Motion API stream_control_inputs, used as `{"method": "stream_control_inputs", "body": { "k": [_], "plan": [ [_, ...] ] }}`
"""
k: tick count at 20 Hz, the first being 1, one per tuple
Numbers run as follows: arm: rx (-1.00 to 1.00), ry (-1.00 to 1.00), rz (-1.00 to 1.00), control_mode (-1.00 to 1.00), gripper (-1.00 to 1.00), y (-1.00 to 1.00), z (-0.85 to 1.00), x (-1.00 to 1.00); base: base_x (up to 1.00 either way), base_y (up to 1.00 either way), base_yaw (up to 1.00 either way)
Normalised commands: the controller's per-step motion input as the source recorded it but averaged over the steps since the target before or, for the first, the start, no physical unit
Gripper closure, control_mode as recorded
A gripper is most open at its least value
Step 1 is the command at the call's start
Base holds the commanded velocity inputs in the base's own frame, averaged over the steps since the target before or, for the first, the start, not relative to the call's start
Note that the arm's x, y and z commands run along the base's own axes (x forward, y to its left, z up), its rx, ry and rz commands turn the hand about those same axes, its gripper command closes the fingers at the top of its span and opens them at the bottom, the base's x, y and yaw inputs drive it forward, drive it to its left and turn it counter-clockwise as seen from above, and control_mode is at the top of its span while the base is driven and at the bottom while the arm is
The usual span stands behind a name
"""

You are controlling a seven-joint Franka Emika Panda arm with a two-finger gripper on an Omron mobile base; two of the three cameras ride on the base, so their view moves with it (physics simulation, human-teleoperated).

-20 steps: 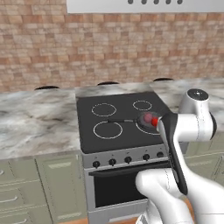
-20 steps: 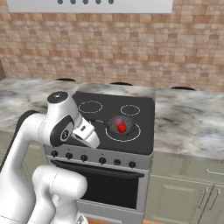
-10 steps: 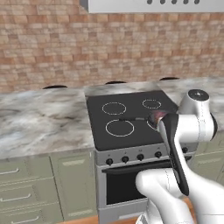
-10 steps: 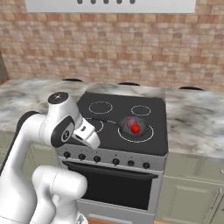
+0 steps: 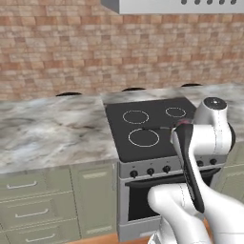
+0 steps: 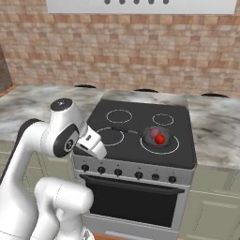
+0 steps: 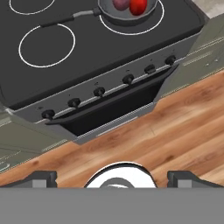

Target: Place the pan on the front right burner on the stove. Then place the tomato and the onion in the pan and turn on the front right burner.

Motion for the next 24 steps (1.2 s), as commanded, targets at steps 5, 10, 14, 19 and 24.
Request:
{"method": "stream_control_inputs", "body": {
  "k": [5,10,14,19,24],
  "plan": [
    [0.00,0.00,0.00,1.00,-1.00,0.00,0.00,0.00,0.00,0.40,-0.02],
    [0.00,0.00,0.00,1.00,-1.00,0.00,0.00,0.00,0.00,0.35,-0.03],
    [0.00,0.00,0.00,1.00,-1.00,0.00,0.00,0.00,0.00,0.37,-0.04],
    [0.00,0.00,0.00,1.00,-1.00,0.00,0.00,0.00,0.01,0.41,-0.07],
    [0.00,0.00,0.00,1.00,-1.00,0.00,0.00,0.00,0.05,0.42,-0.08]
  ]
}}
